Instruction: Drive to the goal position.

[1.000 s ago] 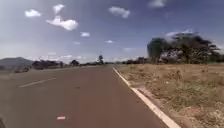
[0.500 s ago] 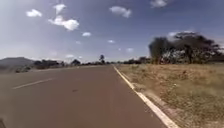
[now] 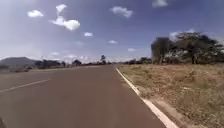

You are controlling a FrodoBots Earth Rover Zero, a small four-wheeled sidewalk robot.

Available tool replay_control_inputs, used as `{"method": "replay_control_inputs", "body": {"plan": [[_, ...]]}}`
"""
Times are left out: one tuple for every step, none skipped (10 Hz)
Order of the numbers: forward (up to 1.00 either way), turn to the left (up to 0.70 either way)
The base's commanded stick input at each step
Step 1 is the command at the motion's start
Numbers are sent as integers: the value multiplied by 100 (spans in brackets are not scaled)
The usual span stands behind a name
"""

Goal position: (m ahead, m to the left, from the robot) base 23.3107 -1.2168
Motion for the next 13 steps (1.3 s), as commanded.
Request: {"method": "replay_control_inputs", "body": {"plan": [[85, 0], [85, 0], [85, 0], [85, 0], [85, 0], [85, 0], [85, 0], [85, 0], [85, 0], [85, 0], [85, 0], [85, 0], [85, 1]]}}
